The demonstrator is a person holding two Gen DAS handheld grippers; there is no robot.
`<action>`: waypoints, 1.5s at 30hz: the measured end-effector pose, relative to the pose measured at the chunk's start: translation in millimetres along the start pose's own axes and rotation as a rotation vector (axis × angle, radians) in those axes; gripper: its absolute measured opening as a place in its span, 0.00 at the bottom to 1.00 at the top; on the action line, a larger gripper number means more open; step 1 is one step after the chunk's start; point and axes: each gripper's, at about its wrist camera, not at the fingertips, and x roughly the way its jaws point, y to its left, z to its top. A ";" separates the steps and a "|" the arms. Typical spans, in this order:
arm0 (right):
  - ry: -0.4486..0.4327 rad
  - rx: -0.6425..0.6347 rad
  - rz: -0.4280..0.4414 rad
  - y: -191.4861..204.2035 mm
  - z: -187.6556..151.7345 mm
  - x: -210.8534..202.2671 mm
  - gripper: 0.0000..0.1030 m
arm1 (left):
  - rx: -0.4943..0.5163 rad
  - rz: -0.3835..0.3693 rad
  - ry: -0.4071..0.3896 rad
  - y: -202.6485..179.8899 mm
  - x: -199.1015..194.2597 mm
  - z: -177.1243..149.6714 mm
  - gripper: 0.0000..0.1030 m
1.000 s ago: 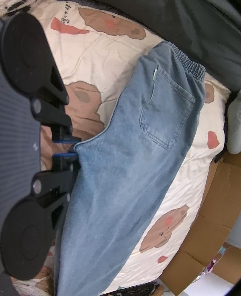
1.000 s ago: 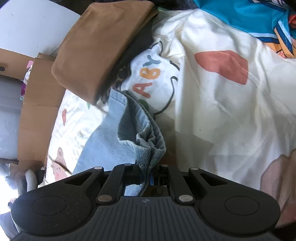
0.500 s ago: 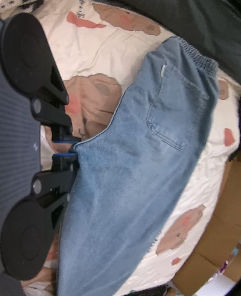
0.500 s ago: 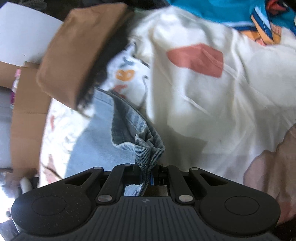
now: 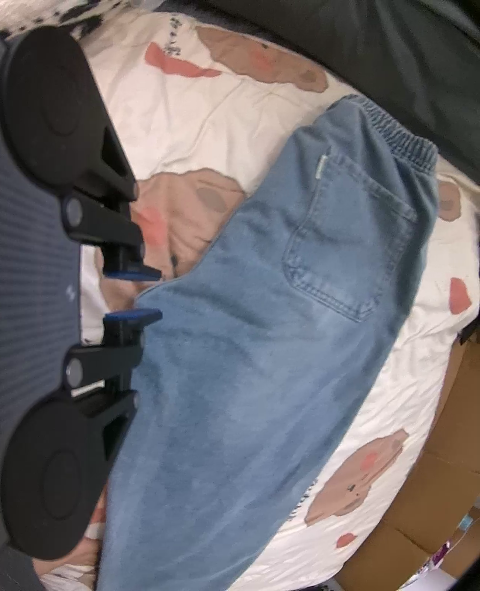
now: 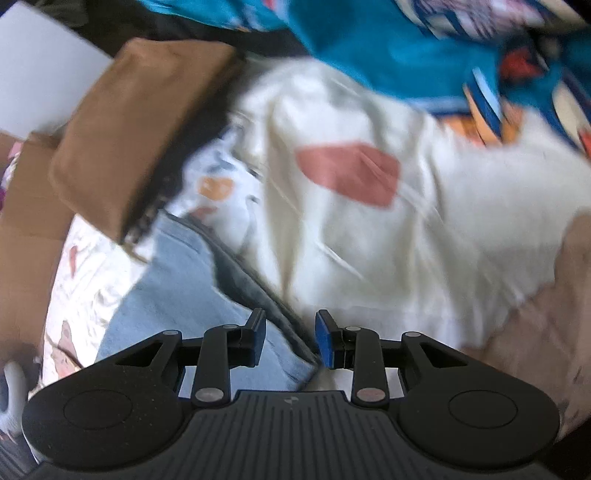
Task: Fold clothes
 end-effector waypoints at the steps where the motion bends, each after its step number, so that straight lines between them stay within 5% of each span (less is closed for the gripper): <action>1: -0.011 -0.024 0.013 5.6 1.6 -1.1 0.31 | 0.003 0.001 -0.008 -2.4 -0.9 3.7 0.21; 13: 0.019 -0.322 0.053 77.6 12.5 51.6 0.30 | 0.047 -0.010 -0.063 -35.4 31.9 62.0 0.39; 20: -0.001 -0.494 -0.088 107.8 26.2 83.9 0.32 | 0.044 0.020 -0.081 -36.7 73.0 96.2 0.47; 26: -0.047 -0.512 -0.177 111.2 44.7 79.6 0.32 | 0.069 0.037 -0.098 -38.3 91.6 122.5 0.50; 36: -0.074 -0.652 -0.013 158.2 24.5 57.9 0.30 | 0.048 0.046 -0.125 -47.2 113.8 159.2 0.51; 45: -0.003 -0.682 -0.064 166.0 25.7 108.2 0.29 | -0.036 0.064 -0.110 -33.9 144.8 193.4 0.57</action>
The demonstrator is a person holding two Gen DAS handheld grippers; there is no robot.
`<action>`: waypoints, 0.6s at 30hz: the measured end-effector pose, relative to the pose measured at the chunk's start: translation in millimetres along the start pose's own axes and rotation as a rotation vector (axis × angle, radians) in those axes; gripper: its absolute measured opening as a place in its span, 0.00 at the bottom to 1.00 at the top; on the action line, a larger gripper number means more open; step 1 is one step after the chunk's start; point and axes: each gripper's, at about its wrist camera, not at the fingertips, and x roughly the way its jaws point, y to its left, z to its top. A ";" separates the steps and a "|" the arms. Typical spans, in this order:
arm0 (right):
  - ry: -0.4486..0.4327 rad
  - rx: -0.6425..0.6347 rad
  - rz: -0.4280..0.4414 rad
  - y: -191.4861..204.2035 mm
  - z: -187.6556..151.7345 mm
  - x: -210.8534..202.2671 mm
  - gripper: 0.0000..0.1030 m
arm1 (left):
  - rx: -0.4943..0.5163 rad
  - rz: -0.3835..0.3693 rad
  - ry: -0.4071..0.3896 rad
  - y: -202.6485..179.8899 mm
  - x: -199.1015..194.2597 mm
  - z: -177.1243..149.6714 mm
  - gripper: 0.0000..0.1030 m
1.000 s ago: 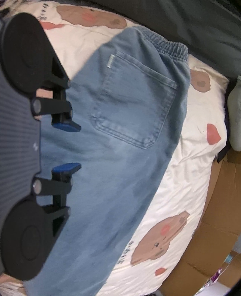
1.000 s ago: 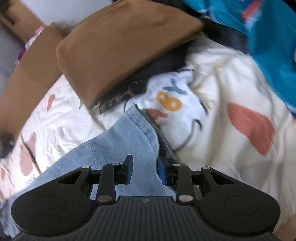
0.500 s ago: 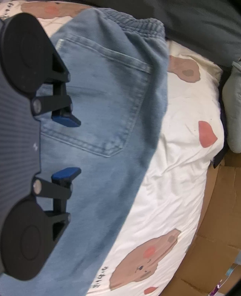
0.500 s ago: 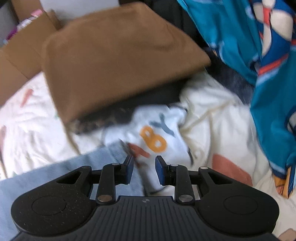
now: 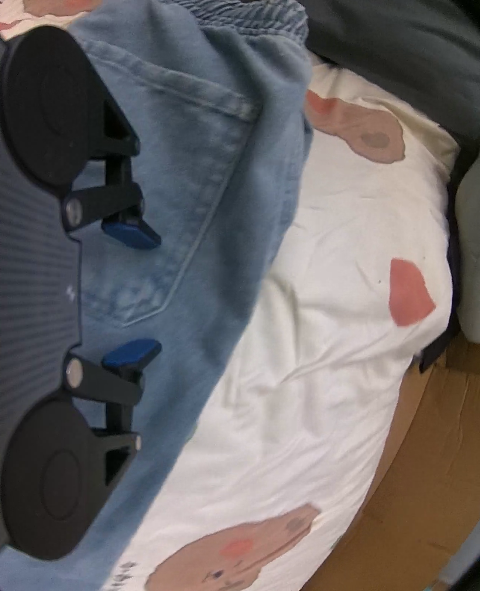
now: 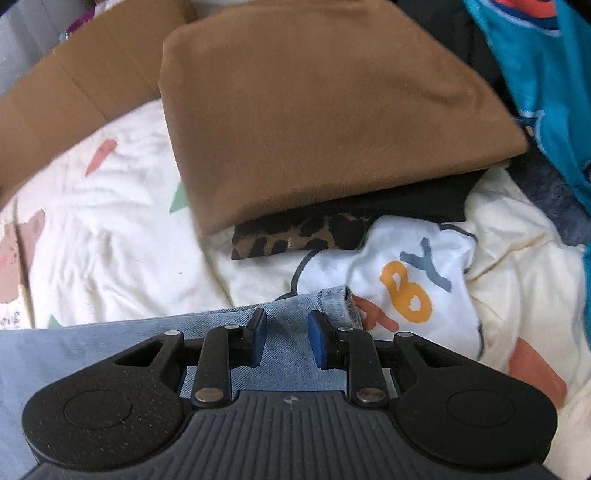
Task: Fold clothes
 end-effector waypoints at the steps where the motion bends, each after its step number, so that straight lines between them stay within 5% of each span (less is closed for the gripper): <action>1: 0.004 -0.001 0.005 0.4 0.3 3.4 0.29 | -0.001 0.004 0.000 0.0 2.7 2.5 0.57; 9: 0.003 0.059 0.022 -5.1 4.2 11.8 0.24 | 0.040 0.033 -0.011 -11.0 17.7 20.0 0.59; 18: -0.025 -0.028 0.066 24.1 3.9 -15.6 0.27 | 0.052 0.008 -0.048 -12.3 16.4 33.3 0.57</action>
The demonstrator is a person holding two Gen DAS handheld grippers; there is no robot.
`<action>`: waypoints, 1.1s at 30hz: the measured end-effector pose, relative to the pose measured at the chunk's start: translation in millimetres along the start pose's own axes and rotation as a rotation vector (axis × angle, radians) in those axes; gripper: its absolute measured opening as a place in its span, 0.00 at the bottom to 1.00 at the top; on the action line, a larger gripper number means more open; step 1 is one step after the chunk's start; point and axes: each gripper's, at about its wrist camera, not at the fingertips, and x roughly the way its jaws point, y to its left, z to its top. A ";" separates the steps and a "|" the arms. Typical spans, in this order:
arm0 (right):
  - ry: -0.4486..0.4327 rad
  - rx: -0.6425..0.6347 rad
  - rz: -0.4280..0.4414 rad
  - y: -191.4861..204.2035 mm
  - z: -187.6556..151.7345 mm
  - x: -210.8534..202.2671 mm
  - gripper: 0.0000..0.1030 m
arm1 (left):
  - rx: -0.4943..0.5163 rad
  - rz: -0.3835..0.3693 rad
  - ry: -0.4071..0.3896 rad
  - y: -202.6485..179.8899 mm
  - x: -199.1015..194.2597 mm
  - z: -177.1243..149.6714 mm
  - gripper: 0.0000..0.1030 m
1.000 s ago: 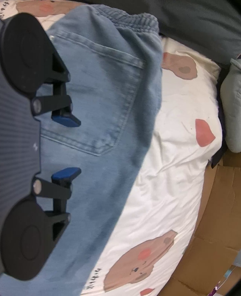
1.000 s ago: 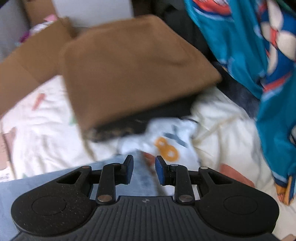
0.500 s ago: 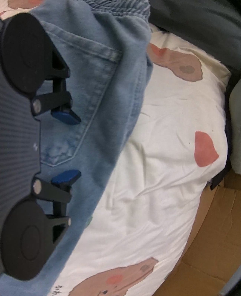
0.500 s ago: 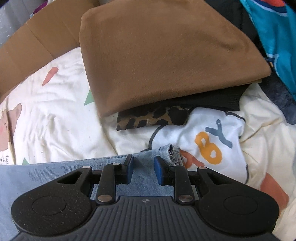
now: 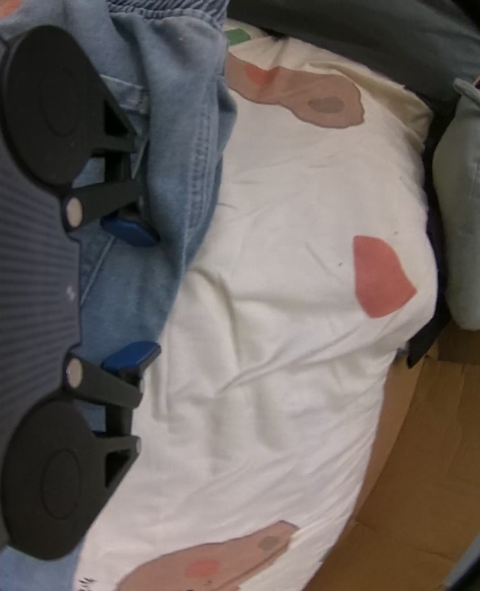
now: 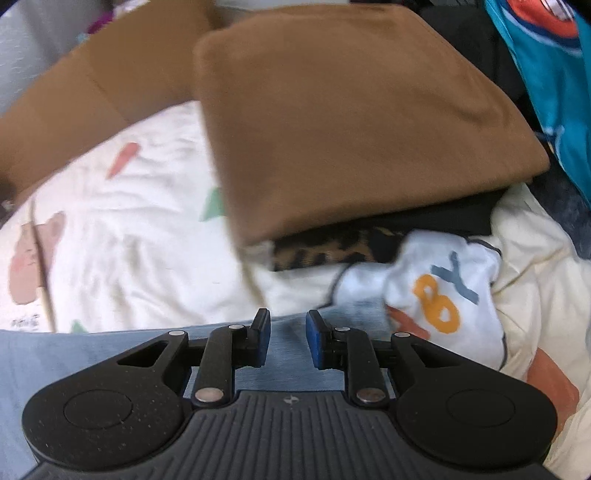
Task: Fold clothes
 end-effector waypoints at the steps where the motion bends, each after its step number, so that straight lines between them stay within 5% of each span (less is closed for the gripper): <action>1: -0.001 -0.010 0.020 5.6 -0.4 -2.5 0.27 | 0.007 -0.002 -0.008 1.1 -4.1 -2.8 0.55; 8: 0.034 -0.112 0.156 53.4 -13.2 -3.2 0.28 | -0.005 0.006 -0.096 24.7 -39.9 -27.1 0.52; 14: 0.092 -0.183 0.219 81.8 -30.9 2.6 0.28 | -0.064 0.102 -0.166 73.4 -55.5 -20.0 0.41; 24: 0.159 -0.310 0.287 123.1 -46.5 14.1 0.29 | -0.169 0.122 -0.143 118.7 -25.3 2.3 0.40; 33: 0.164 -0.397 0.281 154.5 -43.2 33.1 0.29 | -0.180 0.164 -0.044 126.2 12.0 26.1 0.40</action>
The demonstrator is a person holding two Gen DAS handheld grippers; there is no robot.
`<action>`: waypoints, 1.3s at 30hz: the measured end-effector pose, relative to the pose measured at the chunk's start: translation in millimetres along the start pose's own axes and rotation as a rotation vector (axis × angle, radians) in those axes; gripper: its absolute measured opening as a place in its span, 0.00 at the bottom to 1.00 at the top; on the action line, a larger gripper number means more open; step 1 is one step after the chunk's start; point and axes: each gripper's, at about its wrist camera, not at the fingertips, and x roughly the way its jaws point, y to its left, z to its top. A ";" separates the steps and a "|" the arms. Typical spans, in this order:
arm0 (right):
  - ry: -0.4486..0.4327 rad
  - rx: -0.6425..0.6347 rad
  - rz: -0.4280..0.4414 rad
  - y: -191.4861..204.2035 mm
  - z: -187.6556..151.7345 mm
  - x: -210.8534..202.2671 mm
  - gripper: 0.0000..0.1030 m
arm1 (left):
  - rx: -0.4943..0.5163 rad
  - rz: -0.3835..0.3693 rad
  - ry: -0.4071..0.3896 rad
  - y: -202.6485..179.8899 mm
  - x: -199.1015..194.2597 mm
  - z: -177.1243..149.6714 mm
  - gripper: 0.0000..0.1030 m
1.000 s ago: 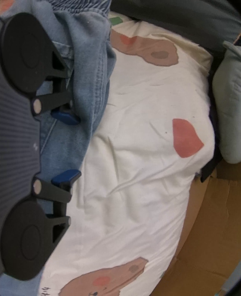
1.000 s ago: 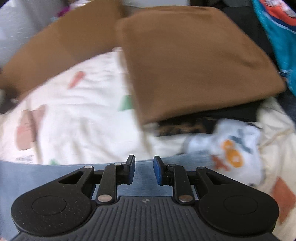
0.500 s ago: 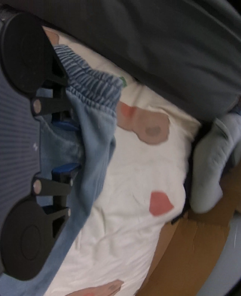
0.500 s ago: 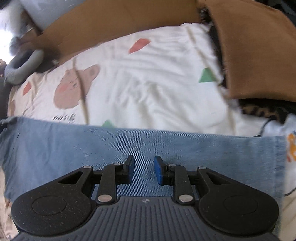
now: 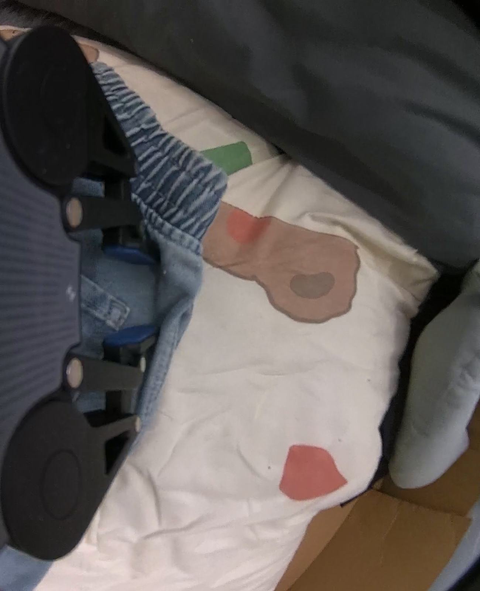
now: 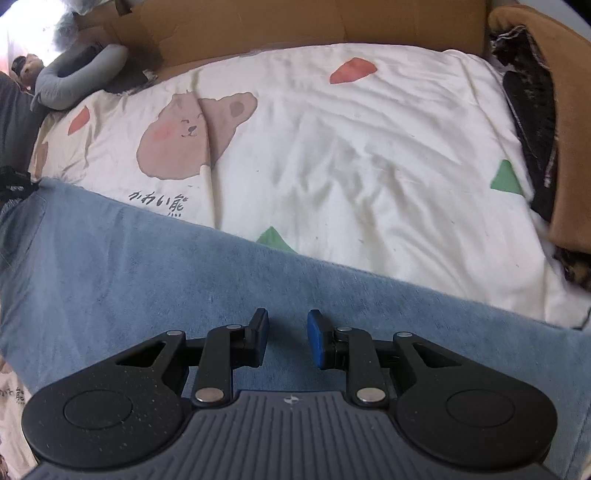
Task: Fold clothes
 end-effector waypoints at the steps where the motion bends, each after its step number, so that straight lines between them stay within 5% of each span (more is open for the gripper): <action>1: -0.001 0.001 -0.004 0.8 1.2 3.2 0.29 | 0.018 0.003 0.007 -1.0 1.4 0.5 0.40; 7: -0.019 0.008 -0.046 4.5 8.0 20.4 0.27 | 0.056 0.026 0.051 -7.2 -1.4 7.7 0.38; 12: -0.010 0.072 -0.049 1.0 19.4 25.6 0.26 | 0.096 0.018 -0.001 -10.8 -30.9 -9.7 0.38; 17: -0.041 0.114 -0.025 -2.8 18.0 10.8 0.27 | 0.155 -0.014 -0.049 -28.0 -65.3 -37.6 0.55; 23: -0.065 0.040 -0.012 10.4 12.2 -3.4 0.28 | 0.245 -0.011 -0.118 -41.5 -101.6 -74.1 0.61; 29: -0.074 -0.026 0.004 25.6 10.0 -4.6 0.28 | 0.262 -0.011 -0.096 -36.2 -104.4 -92.1 0.58; 34: -0.054 -0.030 0.035 33.5 6.0 3.1 0.28 | 0.197 -0.127 -0.069 -35.3 -108.6 -104.9 0.53; 39: -0.029 -0.054 0.038 42.9 5.3 21.6 0.34 | 0.311 -0.292 -0.025 -90.8 -104.6 -143.9 0.54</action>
